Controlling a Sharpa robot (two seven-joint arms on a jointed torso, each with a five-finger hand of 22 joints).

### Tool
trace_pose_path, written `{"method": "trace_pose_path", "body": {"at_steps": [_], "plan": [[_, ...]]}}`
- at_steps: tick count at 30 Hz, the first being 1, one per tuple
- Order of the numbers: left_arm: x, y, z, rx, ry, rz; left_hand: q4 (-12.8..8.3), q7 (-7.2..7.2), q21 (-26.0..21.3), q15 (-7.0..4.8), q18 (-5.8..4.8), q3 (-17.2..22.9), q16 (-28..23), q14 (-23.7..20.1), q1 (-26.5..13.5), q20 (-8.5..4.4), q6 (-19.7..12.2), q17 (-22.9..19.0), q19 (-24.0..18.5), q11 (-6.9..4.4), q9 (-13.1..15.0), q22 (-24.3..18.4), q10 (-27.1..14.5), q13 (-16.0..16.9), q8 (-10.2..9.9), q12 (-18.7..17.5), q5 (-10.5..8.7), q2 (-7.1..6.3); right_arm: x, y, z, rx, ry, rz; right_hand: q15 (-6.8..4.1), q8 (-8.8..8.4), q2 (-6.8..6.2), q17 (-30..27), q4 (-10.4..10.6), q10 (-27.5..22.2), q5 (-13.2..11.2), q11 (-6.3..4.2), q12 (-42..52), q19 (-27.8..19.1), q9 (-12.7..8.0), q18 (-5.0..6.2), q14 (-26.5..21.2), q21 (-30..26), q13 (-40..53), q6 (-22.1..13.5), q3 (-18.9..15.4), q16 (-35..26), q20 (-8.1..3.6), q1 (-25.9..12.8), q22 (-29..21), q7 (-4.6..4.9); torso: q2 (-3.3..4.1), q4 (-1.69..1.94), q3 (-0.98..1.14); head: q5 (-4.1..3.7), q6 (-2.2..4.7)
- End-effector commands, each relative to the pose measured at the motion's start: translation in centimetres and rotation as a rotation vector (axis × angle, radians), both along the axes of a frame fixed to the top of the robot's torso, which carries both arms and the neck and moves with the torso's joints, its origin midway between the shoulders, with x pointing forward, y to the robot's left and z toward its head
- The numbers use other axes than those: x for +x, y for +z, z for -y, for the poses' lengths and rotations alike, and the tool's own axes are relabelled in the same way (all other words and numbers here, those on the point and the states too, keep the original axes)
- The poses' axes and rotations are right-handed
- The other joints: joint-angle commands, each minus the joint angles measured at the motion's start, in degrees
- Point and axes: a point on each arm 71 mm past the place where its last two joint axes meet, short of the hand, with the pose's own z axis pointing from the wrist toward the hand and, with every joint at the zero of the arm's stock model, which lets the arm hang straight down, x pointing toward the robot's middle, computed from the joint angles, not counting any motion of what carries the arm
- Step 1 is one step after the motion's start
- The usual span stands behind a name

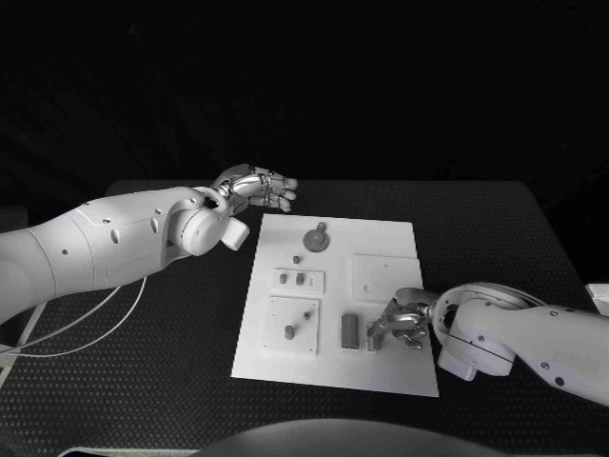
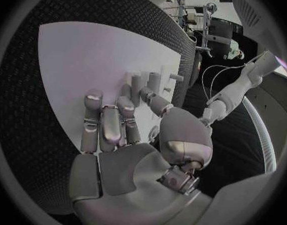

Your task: Assemble the parts on the task board

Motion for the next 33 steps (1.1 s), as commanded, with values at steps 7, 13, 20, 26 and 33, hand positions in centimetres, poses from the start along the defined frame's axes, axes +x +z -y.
{"method": "trace_pose_path", "body": {"at_steps": [7,13,20,26,33], "plan": [[-0.04,0.10,0.16,-0.012,-0.014,-0.001,0.43,-0.04,0.02,0.37,-0.09,0.08,-0.38,0.00,-0.47,-0.07,-0.25,0.13,-0.44,-0.15,-0.08,-0.07,-0.14,-0.09,0.33,-0.06,-0.09,0.03,-0.45,0.08,-0.84,0.029,0.040,-0.018,-0.40,0.27,-0.11,0.02,0.11,0.34,0.18,0.07,0.01,0.22,-0.06,2.07,-0.11,-0.15,-0.06,0.42,-0.15,0.28,-0.34,-0.61,0.71,0.11,0.00,0.03,0.00,0.10,-0.21],[-0.06,0.10,0.18,-0.012,-0.016,-0.001,0.44,-0.04,0.02,0.37,-0.09,0.08,-0.39,0.00,-0.47,-0.07,-0.26,0.15,-0.45,-0.15,-0.09,-0.07,-0.14,-0.09,0.33,-0.06,-0.09,0.03,-0.41,0.09,-0.85,0.031,0.036,-0.014,-0.40,0.27,-0.12,0.00,0.13,0.36,0.18,0.07,0.03,0.23,-0.06,2.07,-0.12,-0.15,-0.05,0.42,-0.14,0.28,-0.34,-0.63,0.71,0.11,0.00,0.03,-0.02,0.14,-0.24],[-0.05,0.10,0.15,-0.012,-0.014,-0.001,0.44,-0.04,0.02,0.37,-0.09,0.09,-0.41,-0.01,-0.47,-0.06,-0.26,0.18,-0.46,-0.14,-0.10,-0.08,-0.15,-0.09,0.34,-0.06,-0.09,0.03,-0.38,0.09,-0.88,0.035,0.032,-0.014,-0.42,0.24,-0.98,-0.15,0.75,0.23,0.18,0.08,-0.15,0.27,-0.14,2.07,-0.19,-0.25,-0.17,0.35,-0.19,0.23,-0.34,-1.37,0.68,0.12,0.00,0.01,0.01,0.17,-0.26],[-0.05,0.09,0.15,-0.012,-0.014,-0.002,0.46,-0.04,0.02,0.38,-0.09,0.09,-0.43,-0.01,-0.48,-0.06,-0.27,0.20,-0.47,-0.14,-0.11,-0.08,-0.15,-0.09,0.35,-0.06,-0.09,0.03,-0.45,0.08,-0.92,0.039,0.038,-0.021,-0.43,0.17,-5.01,-0.42,3.66,-0.05,0.19,0.09,-0.49,0.39,-0.31,2.07,-0.35,-0.53,-0.40,0.22,0.34,0.12,-0.42,-3.42,0.59,0.14,0.01,0.01,0.03,0.23,-0.37],[-0.05,0.09,0.14,-0.012,-0.015,-0.002,0.47,-0.03,0.02,0.38,-0.09,0.09,-0.45,-0.01,-0.48,-0.06,-0.28,0.23,-0.47,-0.14,-0.11,-0.08,-0.16,-0.10,0.35,-0.06,-0.09,0.03,-0.51,0.08,-0.93,0.040,0.044,-0.026,-0.46,0.24,-7.78,-0.53,6.25,-0.10,0.19,0.09,-0.50,0.62,-0.33,2.07,-0.40,-0.59,-0.42,0.14,1.72,0.11,-0.61,-3.70,0.63,0.14,0.00,0.00,0.02,0.25,-0.41]]}}
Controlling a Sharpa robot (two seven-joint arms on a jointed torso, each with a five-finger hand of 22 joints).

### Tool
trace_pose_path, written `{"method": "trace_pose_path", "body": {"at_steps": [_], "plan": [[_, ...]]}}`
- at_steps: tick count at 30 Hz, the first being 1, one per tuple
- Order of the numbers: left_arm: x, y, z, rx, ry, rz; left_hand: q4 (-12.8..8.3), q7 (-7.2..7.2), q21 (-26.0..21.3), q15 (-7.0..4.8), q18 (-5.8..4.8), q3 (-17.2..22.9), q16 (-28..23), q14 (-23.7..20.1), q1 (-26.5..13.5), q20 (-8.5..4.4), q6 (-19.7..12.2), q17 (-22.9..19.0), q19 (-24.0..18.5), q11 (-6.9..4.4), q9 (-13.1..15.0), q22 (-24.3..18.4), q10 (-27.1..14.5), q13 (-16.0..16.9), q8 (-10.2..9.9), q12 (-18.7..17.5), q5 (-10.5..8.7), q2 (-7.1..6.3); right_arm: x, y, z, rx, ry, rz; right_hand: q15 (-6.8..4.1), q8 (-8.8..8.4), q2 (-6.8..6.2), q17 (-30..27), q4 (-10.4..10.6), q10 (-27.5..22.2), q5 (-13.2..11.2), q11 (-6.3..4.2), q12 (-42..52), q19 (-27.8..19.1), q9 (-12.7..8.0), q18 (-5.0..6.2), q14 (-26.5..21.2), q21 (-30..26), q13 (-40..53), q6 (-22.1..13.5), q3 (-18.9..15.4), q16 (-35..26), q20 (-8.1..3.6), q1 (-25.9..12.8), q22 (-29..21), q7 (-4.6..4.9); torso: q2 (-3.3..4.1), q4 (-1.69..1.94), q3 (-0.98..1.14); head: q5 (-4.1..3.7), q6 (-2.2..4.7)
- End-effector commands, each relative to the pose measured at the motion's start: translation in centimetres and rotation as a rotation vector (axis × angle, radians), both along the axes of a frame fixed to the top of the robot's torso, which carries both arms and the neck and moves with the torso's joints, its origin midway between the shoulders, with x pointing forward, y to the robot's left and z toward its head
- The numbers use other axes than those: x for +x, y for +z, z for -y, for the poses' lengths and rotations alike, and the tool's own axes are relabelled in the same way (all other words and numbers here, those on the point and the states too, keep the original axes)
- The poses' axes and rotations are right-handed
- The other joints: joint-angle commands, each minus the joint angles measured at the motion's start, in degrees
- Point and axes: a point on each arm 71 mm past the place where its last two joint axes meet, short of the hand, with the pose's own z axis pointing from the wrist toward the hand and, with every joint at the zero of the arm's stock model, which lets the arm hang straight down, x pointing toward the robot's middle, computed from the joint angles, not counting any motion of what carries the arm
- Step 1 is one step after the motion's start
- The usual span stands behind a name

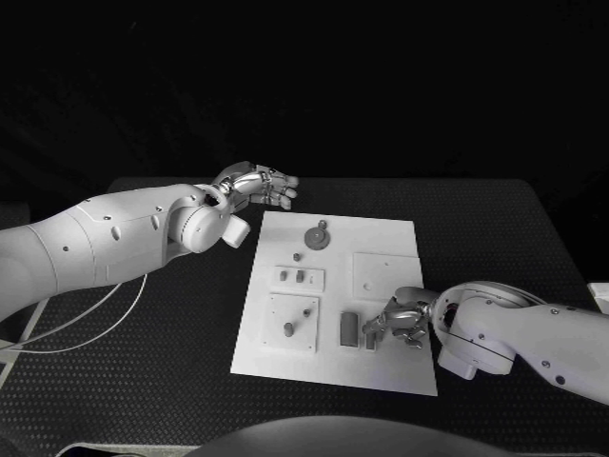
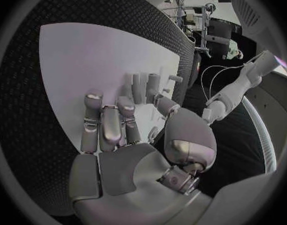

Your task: Assemble the parts on the task board

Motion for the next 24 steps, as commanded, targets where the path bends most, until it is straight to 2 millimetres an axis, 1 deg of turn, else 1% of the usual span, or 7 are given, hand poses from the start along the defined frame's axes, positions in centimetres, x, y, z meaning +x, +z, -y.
{"method": "trace_pose_path", "body": {"at_steps": [1,4,8,11,18,21,24], "plan": [[0.0,0.1,0.2,-0.012,-0.014,0.001,0.35,-0.03,0.03,0.40,-0.09,-0.03,-0.23,-0.04,-0.49,-0.06,-0.28,0.07,-0.47,-0.14,-0.07,-0.09,-0.16,-0.06,0.35,-0.06,-0.09,0.03,-0.4,0.1,-0.7,0.033,0.038,-0.017,-0.21,0.23,-0.39,0.00,0.35,-0.08,0.20,0.07,-0.22,0.02,-0.07,2.07,-0.01,-0.35,-0.02,0.08,0.11,0.12,-0.23,0.23,0.64,0.22,0.01,-0.01,0.02,0.04,-0.05],[0.0,0.1,0.2,-0.012,-0.014,0.001,0.36,-0.03,0.03,0.41,-0.08,-0.03,-0.24,-0.04,-0.49,-0.06,-0.28,0.08,-0.47,-0.14,-0.08,-0.09,-0.16,-0.06,0.35,-0.06,-0.09,0.03,-0.4,0.1,-0.7,0.032,0.037,-0.017,-0.21,0.27,0.28,0.04,0.21,-0.05,0.19,0.07,-0.14,0.03,-0.03,2.07,0.02,-0.30,0.03,0.06,0.19,0.16,-0.28,0.65,0.71,0.22,0.01,-0.02,0.02,0.05,-0.10],[0.0,0.1,0.2,-0.012,-0.014,0.001,0.36,-0.03,0.03,0.41,-0.08,-0.03,-0.25,-0.04,-0.49,-0.05,-0.28,0.10,-0.48,-0.14,-0.08,-0.10,-0.16,-0.06,0.36,-0.06,-0.09,0.03,-0.3,0.0,-0.4,0.027,0.032,-0.012,-0.16,0.42,3.54,0.20,-2.23,-0.01,0.18,0.10,0.13,-0.22,0.07,2.07,0.04,-0.14,0.24,0.01,-0.75,0.28,-0.26,1.78,0.96,0.23,0.00,-0.03,0.02,0.06,-0.11],[0.0,0.1,0.2,-0.012,-0.014,0.001,0.37,-0.03,0.03,0.41,-0.08,-0.02,-0.25,-0.03,-0.49,-0.06,-0.28,0.11,-0.48,-0.14,-0.09,-0.10,-0.16,-0.06,0.36,-0.06,-0.09,0.04,-0.2,0.1,-0.1,0.024,0.030,0.008,-0.15,0.45,3.87,0.27,-2.77,0.00,0.18,0.10,0.17,-0.28,0.08,2.07,0.06,-0.13,0.26,0.02,-1.08,0.31,-0.22,1.74,0.97,0.23,0.00,0.00,0.01,0.05,-0.10],[0.0,0.1,0.1,-0.012,-0.013,0.001,0.37,-0.03,0.03,0.41,-0.08,-0.01,-0.27,-0.03,-0.48,-0.06,-0.28,0.14,-0.48,-0.14,-0.09,-0.10,-0.16,-0.06,0.37,-0.05,-0.09,0.04,0.4,0.9,1.3,0.038,0.064,0.152,-0.13,0.14,0.81,-0.40,-3.25,-0.41,0.18,0.22,-0.39,-0.18,-0.11,2.07,-0.29,-0.28,-0.14,-0.66,-0.67,0.06,-0.25,2.33,0.83,0.39,0.00,-0.01,0.05,0.06,0.15],[0.0,0.1,0.1,-0.012,-0.012,0.001,0.37,-0.04,0.03,0.41,-0.08,-0.01,-0.28,-0.03,-0.47,-0.05,-0.28,0.16,-0.49,-0.14,-0.10,-0.10,-0.16,-0.06,0.38,-0.05,-0.09,0.05,0.5,1.3,1.8,0.060,0.091,0.220,0.42,-1.00,-0.93,-0.65,-3.52,-0.60,0.18,0.90,-0.36,0.06,-0.52,2.07,-0.40,-0.36,-0.10,-3.03,0.28,-0.04,-0.31,4.43,0.74,1.14,0.01,-0.02,0.03,0.09,0.20],[0.0,0.1,0.0,-0.011,-0.011,0.001,0.38,-0.04,0.04,0.41,-0.08,-0.01,-0.29,-0.03,-0.47,-0.05,-0.28,0.17,-0.49,-0.14,-0.10,-0.10,-0.16,-0.06,0.38,-0.05,-0.09,0.05,0.5,1.9,2.1,0.089,0.120,0.290,1.09,-1.62,-1.51,-0.82,-3.99,-0.30,0.17,1.60,0.50,0.17,-0.64,2.07,-0.46,-0.35,0.48,-4.60,0.77,-0.08,-0.28,6.97,0.76,1.85,0.01,-0.04,0.07,0.17,0.25]]}}
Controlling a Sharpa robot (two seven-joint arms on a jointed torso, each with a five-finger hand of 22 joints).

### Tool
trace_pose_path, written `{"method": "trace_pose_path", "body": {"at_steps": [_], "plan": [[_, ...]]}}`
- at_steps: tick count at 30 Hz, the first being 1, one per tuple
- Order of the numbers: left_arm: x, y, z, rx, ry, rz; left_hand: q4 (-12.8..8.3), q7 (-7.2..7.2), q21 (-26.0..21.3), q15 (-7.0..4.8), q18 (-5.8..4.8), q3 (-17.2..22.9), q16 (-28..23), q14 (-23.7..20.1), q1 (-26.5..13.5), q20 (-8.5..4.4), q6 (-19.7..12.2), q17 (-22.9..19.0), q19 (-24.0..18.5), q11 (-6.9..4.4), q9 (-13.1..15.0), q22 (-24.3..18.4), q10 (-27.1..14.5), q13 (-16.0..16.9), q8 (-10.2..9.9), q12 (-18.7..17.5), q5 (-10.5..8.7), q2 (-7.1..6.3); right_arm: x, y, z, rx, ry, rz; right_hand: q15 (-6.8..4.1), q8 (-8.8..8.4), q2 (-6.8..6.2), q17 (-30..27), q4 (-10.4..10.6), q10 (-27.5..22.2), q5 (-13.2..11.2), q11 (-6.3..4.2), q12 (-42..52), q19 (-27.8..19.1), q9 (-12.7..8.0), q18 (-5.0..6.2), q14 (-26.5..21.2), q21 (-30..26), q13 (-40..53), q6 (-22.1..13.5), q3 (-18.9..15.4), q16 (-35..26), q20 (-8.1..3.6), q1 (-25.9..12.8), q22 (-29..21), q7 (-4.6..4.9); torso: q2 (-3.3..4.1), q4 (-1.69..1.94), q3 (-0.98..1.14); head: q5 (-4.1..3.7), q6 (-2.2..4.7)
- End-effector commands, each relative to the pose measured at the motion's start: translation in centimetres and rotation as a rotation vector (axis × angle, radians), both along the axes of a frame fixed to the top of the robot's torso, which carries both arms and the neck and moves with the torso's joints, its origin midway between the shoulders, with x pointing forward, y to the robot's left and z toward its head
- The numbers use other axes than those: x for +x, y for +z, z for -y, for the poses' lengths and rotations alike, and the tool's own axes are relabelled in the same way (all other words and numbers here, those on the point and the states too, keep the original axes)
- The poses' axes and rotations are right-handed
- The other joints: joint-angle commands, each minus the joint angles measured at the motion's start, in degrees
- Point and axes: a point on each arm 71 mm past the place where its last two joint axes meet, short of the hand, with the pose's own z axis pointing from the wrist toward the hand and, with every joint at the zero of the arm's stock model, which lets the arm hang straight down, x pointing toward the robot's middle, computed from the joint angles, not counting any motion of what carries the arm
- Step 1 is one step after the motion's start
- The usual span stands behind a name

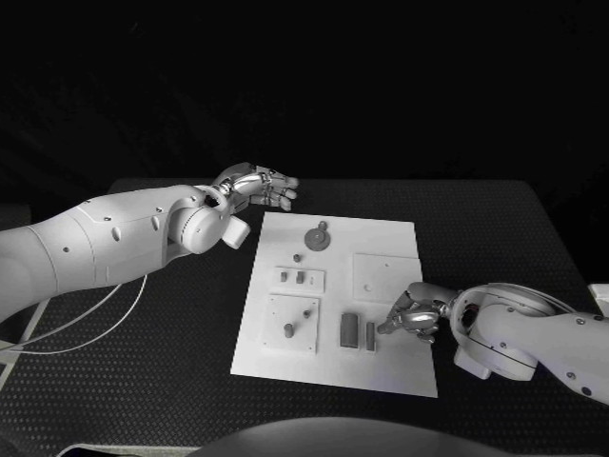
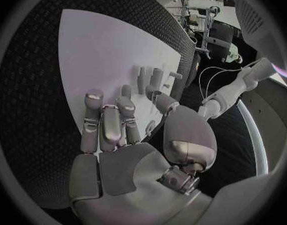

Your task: Assemble the parts on the task board

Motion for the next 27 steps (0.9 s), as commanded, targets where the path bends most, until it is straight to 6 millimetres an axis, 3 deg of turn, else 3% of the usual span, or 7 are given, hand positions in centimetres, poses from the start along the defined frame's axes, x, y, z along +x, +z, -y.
{"method": "trace_pose_path", "body": {"at_steps": [1,3,9,17,27], "plan": [[0.0,0.1,0.1,-0.012,-0.012,0.002,0.38,-0.04,0.04,0.41,-0.07,0.00,-0.29,-0.03,-0.47,-0.05,-0.28,0.07,-0.49,-0.14,-0.06,-0.06,-0.16,-0.08,0.38,-0.05,-0.09,0.06,0.3,1.1,-0.4,0.062,0.098,0.176,0.70,-0.31,-0.14,-0.15,-0.41,0.37,0.20,0.69,0.81,0.17,-0.04,2.03,0.10,-0.33,0.55,-2.17,0.34,-0.09,-0.29,1.84,0.78,1.59,0.01,-0.05,0.04,0.09,0.09],[0.0,0.1,0.1,-0.012,-0.012,0.002,0.38,-0.04,0.04,0.41,-0.07,0.00,-0.29,-0.03,-0.47,-0.06,-0.28,0.08,-0.49,-0.14,-0.06,-0.06,-0.15,-0.07,0.38,-0.05,-0.09,0.07,0.4,1.5,-0.4,0.072,0.118,0.232,0.88,-0.40,0.31,-0.26,-1.45,0.54,0.19,0.83,1.37,0.14,-0.01,2.03,0.03,-0.31,0.93,-2.57,0.71,-0.11,-0.34,4.14,0.83,1.77,0.01,-0.08,0.06,0.09,0.14],[0.0,0.1,0.3,-0.013,-0.015,0.003,0.39,-0.04,0.04,0.41,-0.07,0.02,-0.31,-0.03,-0.45,-0.06,-0.28,0.11,-0.49,-0.15,-0.07,-0.06,-0.15,-0.08,0.39,-0.04,-0.09,0.09,0.4,2.2,-1.3,0.124,0.218,0.349,1.35,-0.75,3.45,-0.93,-5.58,0.20,0.19,1.33,1.69,-0.29,-0.14,2.03,-0.50,-0.27,1.05,-3.82,0.46,-0.33,-0.10,11.51,0.99,2.25,0.04,-0.09,0.08,0.03,0.20],[0.0,0.1,0.3,-0.014,-0.016,0.003,0.39,-0.04,0.05,0.41,-0.06,0.03,-0.33,-0.02,-0.43,-0.06,-0.28,0.14,-0.49,-0.15,-0.07,-0.06,-0.15,-0.08,0.40,-0.04,-0.09,0.11,0.7,2.0,-1.9,0.094,0.286,0.391,1.63,-0.98,5.83,-1.36,-5.65,-0.01,0.19,1.51,1.68,-1.04,-0.87,2.03,-1.04,-0.31,0.82,-4.18,-0.51,-0.48,0.50,14.83,1.08,2.40,0.03,-0.01,0.03,-0.13,0.24],[0.0,0.1,0.3,-0.013,-0.016,0.003,0.40,-0.04,0.05,0.41,-0.06,0.03,-0.35,-0.02,-0.43,-0.05,-0.29,0.18,-0.49,-0.15,-0.09,-0.06,-0.16,-0.08,0.41,-0.04,-0.09,0.12,0.4,1.4,-2.3,0.067,0.322,0.362,1.36,0.20,8.69,-1.24,-5.17,-0.01,0.18,1.17,1.82,-1.47,-1.23,2.03,-1.19,-0.20,0.69,-1.79,-1.70,-0.38,1.05,14.27,1.08,2.01,0.01,-0.01,-0.01,-0.14,0.10]]}}
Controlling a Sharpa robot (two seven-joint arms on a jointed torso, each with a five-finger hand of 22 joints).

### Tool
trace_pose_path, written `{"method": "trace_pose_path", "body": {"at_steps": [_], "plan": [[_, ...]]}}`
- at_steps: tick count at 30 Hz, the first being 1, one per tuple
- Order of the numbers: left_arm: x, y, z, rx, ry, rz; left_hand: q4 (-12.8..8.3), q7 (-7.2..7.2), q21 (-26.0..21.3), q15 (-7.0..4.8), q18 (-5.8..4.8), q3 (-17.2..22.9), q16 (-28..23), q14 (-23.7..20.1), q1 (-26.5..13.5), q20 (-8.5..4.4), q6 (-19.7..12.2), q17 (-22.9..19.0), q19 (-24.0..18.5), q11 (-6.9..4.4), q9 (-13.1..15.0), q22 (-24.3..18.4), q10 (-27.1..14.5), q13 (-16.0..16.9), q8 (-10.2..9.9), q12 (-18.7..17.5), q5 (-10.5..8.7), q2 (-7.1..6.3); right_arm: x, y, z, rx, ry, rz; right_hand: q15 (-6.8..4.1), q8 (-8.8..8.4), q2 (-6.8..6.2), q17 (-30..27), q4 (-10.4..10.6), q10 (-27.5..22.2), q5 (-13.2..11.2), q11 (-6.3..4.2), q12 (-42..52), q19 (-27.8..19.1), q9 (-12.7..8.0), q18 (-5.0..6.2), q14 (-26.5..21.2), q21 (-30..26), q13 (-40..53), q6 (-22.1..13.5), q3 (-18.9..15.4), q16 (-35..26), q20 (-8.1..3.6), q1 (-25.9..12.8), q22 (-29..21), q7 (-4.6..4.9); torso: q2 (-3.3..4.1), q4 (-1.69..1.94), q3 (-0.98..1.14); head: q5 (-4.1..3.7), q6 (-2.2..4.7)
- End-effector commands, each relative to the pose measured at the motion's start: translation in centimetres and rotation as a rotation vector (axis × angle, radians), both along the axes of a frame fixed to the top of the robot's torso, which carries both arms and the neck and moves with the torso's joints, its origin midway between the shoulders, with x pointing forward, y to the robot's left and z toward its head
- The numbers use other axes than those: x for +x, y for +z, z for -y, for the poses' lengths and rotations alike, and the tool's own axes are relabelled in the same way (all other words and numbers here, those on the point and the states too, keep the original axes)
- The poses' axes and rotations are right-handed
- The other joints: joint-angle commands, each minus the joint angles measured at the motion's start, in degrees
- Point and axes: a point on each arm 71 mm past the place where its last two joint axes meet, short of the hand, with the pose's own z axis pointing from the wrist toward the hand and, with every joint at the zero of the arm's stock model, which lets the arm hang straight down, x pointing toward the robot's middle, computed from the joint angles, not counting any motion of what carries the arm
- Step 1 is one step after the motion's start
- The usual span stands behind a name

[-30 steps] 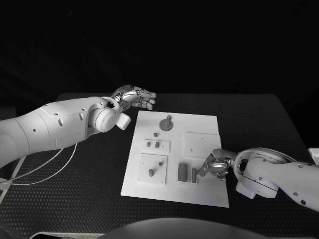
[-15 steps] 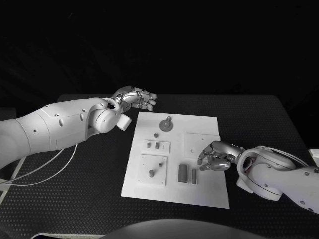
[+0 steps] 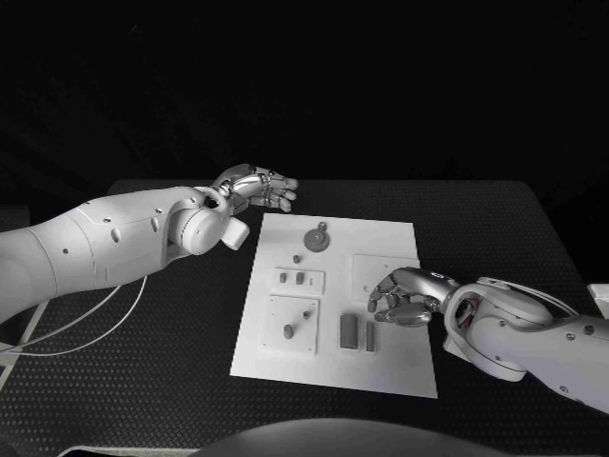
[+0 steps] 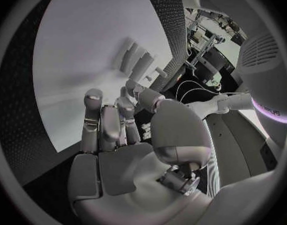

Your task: Assemble the parts on the task board

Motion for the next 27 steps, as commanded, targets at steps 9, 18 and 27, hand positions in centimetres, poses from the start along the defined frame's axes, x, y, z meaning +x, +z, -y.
{"method": "trace_pose_path", "body": {"at_steps": [9,18,27], "plan": [[0.0,0.1,0.3,-0.013,-0.015,0.002,0.43,-0.03,0.05,0.42,-0.07,0.03,-0.38,-0.02,-0.45,-0.04,-0.30,0.12,-0.50,-0.14,-0.11,-0.07,-0.16,-0.09,0.19,-0.04,-0.09,0.13,-0.5,-0.7,-0.7,-0.049,0.073,-0.014,-0.41,0.60,0.67,0.13,1.37,0.02,0.18,-0.45,0.34,-0.25,-0.41,2.00,-0.27,-0.17,-0.19,0.60,-0.98,-0.10,0.20,-1.78,1.01,0.32,-0.02,0.01,-0.05,-0.01,-0.11],[0.0,0.1,0.2,-0.013,-0.015,0.002,0.50,-0.02,0.06,0.43,-0.07,0.03,-0.42,-0.02,-0.51,-0.03,-0.32,0.17,-0.50,-0.13,-0.13,-0.08,-0.17,-0.10,0.19,-0.04,-0.09,0.19,-0.5,-1.2,-0.6,-0.073,0.080,-0.030,-0.51,0.68,1.44,0.25,2.54,0.05,0.18,-0.55,0.46,-0.30,-0.70,2.00,-0.23,-0.16,-0.18,0.74,-0.94,-0.04,0.20,-2.68,0.99,0.22,-0.03,0.02,-0.08,0.02,-0.25],[0.0,0.1,0.1,-0.012,-0.013,0.002,0.67,-0.01,0.06,0.44,-0.08,0.04,-0.48,-0.03,-0.64,-0.02,-0.34,0.25,-0.51,-0.12,-0.16,-0.09,-0.19,-0.11,0.20,-0.04,-0.09,0.32,-0.6,-1.5,-0.6,-0.093,0.089,-0.041,-0.59,0.90,1.83,0.30,2.86,0.10,0.19,-0.66,0.60,-0.33,-0.74,2.00,-0.21,-0.12,-0.11,1.11,-0.88,0.01,0.16,-2.91,1.01,0.10,-0.04,0.04,-0.09,0.12,-0.50]]}}
